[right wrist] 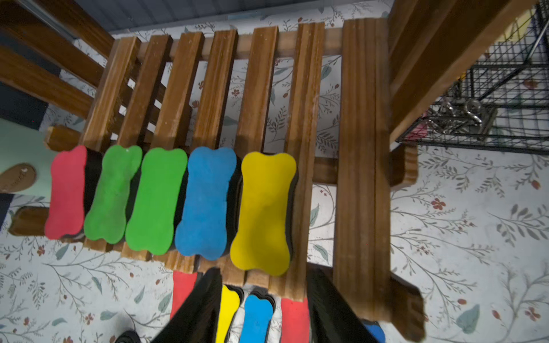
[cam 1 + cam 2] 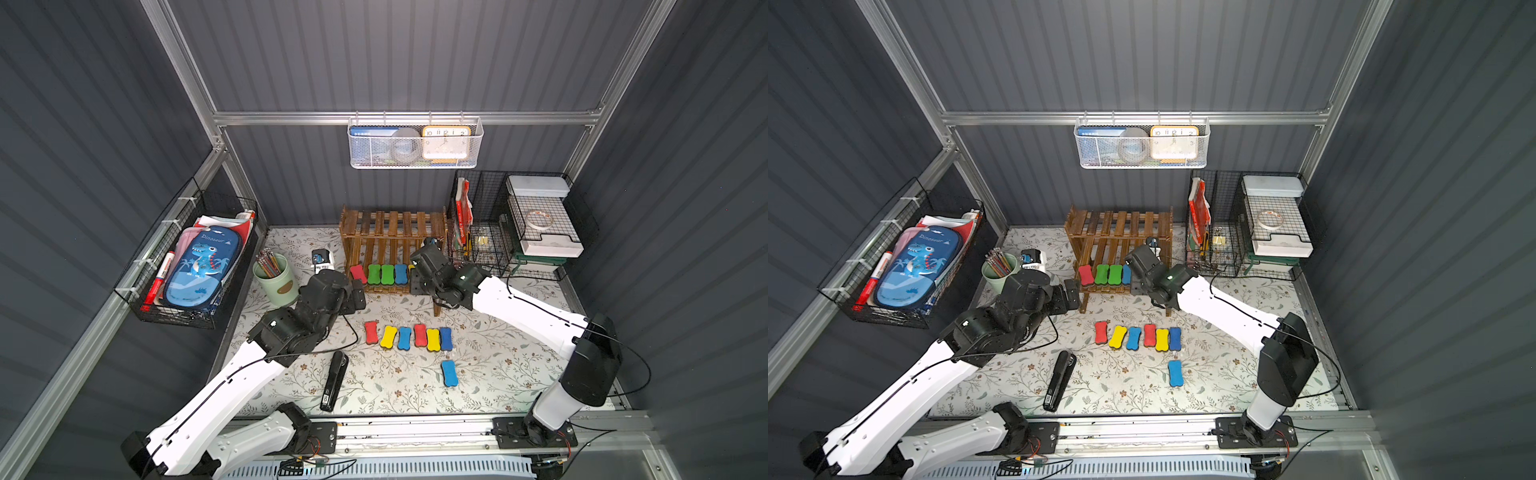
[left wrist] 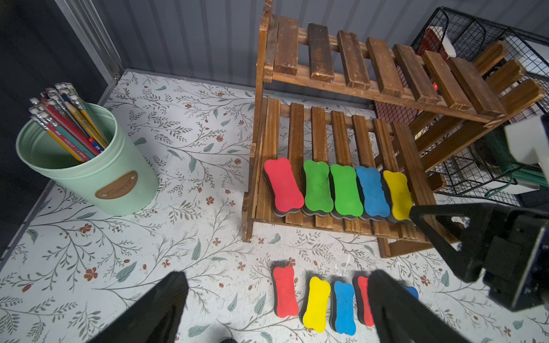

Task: Remove the whiteboard erasers from the shelf
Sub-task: Pick up the whiteboard eraser from the shelf.

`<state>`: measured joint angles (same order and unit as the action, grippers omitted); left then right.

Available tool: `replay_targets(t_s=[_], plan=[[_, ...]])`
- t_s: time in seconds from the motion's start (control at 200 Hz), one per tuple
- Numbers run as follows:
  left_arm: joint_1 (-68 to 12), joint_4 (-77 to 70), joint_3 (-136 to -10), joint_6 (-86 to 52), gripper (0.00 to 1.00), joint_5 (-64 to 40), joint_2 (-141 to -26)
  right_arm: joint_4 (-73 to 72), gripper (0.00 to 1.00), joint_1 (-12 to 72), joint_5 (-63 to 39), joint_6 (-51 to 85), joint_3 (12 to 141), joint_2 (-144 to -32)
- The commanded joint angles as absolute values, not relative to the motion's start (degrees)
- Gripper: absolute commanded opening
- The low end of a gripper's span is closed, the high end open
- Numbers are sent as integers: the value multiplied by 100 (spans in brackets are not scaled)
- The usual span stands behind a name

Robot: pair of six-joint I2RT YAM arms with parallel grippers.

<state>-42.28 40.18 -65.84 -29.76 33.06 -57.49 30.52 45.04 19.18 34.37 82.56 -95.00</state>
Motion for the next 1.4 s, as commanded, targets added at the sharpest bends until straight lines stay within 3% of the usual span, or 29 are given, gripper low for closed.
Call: replay_targets(t_s=[0.0, 1.396], plan=[[-4201, 4100, -6683, -2827, 99, 3333, -5757, 2668, 51, 4485, 2209, 3616, 8293, -9511], [-4196, 4115, -6532, -2796, 99, 3340, -5661, 2741, 45, 4222, 1907, 3691, 8613, -10334]])
